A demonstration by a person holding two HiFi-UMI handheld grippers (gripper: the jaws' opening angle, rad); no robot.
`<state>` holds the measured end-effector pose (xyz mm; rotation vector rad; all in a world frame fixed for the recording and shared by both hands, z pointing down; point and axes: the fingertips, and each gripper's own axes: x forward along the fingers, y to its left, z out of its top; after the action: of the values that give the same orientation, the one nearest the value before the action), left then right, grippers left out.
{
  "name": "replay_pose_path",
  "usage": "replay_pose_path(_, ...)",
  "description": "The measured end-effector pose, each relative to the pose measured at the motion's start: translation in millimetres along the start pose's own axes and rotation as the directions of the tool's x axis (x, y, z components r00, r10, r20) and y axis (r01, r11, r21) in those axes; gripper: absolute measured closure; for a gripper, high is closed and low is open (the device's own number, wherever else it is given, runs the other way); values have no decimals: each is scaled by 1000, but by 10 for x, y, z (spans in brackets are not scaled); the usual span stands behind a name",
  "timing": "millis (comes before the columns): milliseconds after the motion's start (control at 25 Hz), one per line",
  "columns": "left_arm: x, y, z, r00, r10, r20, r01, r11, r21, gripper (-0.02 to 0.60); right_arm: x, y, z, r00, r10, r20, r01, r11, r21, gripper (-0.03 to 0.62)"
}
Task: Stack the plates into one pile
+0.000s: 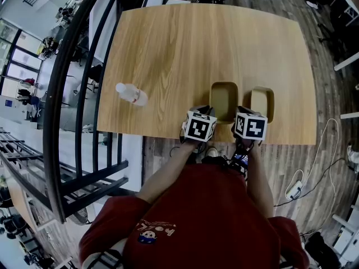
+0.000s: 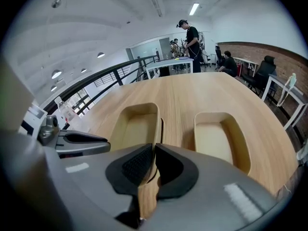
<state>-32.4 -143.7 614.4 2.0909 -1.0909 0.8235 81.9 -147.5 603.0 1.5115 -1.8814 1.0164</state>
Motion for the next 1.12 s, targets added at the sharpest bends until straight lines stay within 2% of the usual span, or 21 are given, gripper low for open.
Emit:
replay_pose_path(440, 58, 10, -60, 999, 18, -34, -17, 1000, 24, 518, 68, -41, -76, 999, -31, -32, 31, 1000, -6, 556)
replay_pose_path(1120, 126, 0, -80, 998, 68, -9, -67, 995, 76, 499, 179, -81, -187, 997, -67, -32, 66, 998, -17, 515)
